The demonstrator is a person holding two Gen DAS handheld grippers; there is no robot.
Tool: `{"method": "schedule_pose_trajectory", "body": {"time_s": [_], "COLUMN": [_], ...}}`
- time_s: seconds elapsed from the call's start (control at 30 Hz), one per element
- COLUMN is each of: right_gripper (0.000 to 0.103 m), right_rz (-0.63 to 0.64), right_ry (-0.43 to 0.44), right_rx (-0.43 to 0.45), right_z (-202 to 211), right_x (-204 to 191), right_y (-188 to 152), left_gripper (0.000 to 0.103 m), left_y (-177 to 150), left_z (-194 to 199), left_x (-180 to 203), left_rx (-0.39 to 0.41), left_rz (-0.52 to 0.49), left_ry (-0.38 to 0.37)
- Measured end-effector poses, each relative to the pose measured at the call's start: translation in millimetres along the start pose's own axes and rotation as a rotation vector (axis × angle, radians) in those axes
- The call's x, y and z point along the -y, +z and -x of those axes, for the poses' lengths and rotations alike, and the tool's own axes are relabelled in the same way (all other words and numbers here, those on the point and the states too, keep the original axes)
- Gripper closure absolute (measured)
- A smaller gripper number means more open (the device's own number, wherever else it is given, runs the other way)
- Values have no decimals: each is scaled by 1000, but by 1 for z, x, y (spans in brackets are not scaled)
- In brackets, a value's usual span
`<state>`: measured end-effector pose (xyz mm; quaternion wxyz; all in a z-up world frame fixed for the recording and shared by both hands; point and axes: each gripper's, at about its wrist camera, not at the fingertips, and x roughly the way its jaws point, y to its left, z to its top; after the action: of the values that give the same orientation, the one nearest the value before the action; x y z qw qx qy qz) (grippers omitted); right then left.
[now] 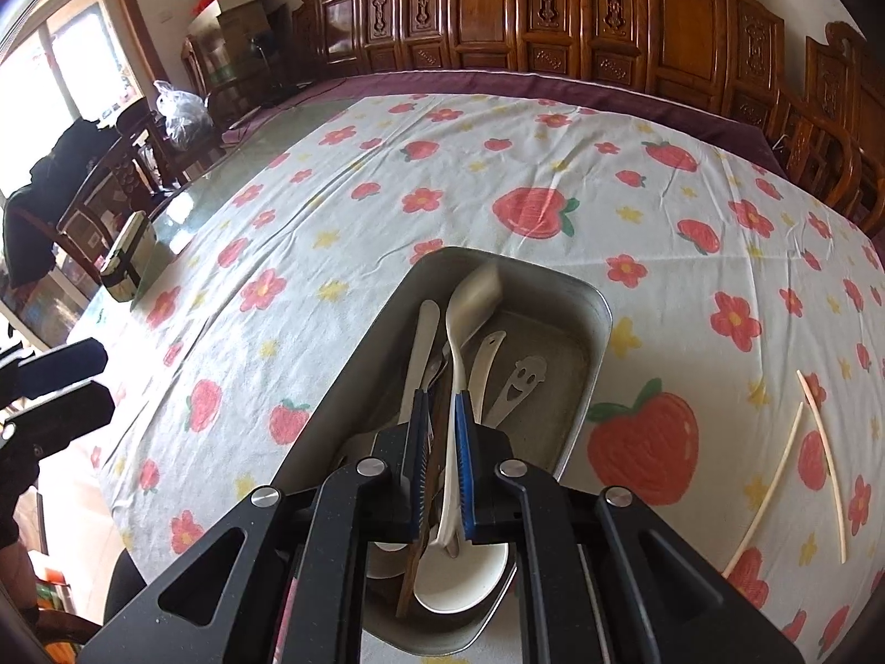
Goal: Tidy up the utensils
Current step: 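Lower the white plastic fork into the tray and open the right tool, then move the right tool to a wooden chopstick on the cloth and close on it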
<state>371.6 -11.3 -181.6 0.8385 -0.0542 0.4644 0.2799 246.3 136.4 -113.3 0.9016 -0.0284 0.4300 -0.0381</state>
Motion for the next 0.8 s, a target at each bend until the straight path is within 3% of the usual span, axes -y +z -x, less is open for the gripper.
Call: {"method": "schedule_pose_trajectory", "body": {"time_s": [0.33,0.6,0.73,0.8], "right_gripper": [88,88,71,71], "right_rz": [-8,-58,-85,-94], "right_ry": [-27,-136,-189,-204], "right_rx": [56,57,59,45], "right_z": [53,91,107,110], "right_x": [36,112,151,169], "right_y": [-33,-66,-80,-86], "left_gripper": [61,25,14,12], "left_y": [4,10,14,16], "left_z": [-3,-10,-16,-18], "left_x": [25,59,81,95], "left_rx": [3,13,21,29], "left_rz": [-33,-66,-84,-103], "left_ry": [-20,-47,-95,-116]}}
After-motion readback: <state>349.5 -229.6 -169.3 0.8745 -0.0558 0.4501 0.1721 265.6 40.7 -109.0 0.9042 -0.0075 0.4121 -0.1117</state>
